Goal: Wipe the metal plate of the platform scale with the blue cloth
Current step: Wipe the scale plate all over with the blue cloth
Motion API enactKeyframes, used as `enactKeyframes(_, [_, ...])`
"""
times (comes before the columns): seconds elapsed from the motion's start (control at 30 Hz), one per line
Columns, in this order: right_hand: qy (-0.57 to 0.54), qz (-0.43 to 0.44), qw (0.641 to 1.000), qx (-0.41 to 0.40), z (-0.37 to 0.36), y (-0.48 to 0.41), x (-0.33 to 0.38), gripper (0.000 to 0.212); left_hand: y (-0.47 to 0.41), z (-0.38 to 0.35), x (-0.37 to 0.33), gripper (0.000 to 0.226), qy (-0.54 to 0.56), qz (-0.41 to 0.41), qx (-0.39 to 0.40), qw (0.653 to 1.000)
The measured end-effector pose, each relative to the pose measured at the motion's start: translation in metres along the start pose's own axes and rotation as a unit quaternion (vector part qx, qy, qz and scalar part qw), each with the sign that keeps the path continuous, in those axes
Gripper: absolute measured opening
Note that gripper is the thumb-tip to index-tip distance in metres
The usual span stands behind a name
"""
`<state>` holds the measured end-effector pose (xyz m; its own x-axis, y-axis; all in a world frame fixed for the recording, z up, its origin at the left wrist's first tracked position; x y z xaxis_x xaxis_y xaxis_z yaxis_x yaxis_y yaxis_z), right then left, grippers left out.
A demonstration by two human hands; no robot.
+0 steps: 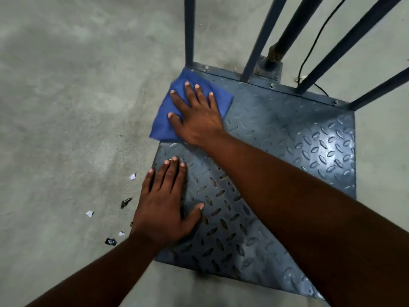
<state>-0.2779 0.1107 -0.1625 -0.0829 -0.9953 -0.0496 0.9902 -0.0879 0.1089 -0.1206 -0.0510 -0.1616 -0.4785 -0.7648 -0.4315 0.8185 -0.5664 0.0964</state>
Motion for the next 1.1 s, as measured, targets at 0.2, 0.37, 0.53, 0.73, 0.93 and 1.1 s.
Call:
enactKeyframes(0.2, [-0.007, -0.107, 0.994, 0.005, 0.005, 0.002, -0.077, 0.069, -0.001, 0.000, 0.000, 0.102, -0.018, -0.006, -0.001, 1.000])
enactKeyframes(0.37, [-0.013, -0.234, 0.972, 0.025, -0.009, 0.050, -0.149, 0.070, 0.000, 0.001, -0.002, 0.102, -0.014, -0.010, -0.009, 1.000])
enactKeyframes(0.53, [-0.041, -0.256, 0.964, 0.051, -0.008, 0.017, -0.101, 0.069, 0.000, 0.001, -0.001, 0.102, -0.023, -0.013, -0.008, 1.000])
enactKeyframes(0.73, [-0.036, -0.097, 0.994, 0.040, 0.005, -0.034, -0.018, 0.065, -0.002, 0.003, -0.002, 0.102, -0.028, -0.009, 0.005, 1.000])
enactKeyframes(0.93, [-0.018, -0.198, 0.980, 0.021, -0.010, 0.041, -0.137, 0.070, -0.002, 0.006, -0.006, 0.101, -0.015, -0.015, -0.012, 1.000])
enactKeyframes(1.1, [-0.024, -0.292, 0.954, 0.066, -0.019, 0.090, -0.218, 0.072, -0.002, 0.009, -0.009, 0.102, 0.008, -0.019, -0.022, 1.000])
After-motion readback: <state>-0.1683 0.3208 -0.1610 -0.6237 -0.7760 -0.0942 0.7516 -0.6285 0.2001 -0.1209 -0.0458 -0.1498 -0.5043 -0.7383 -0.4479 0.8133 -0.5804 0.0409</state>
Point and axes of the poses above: each hand's wrist, its own y-axis away from the middle knuckle, its own z-axis out of the back of the hand, x = y × z, the point moved 7 cm from there along -y, towards the middle knuckle, and after that the axes turned 14 degrees about y, right-handed, at the moved point
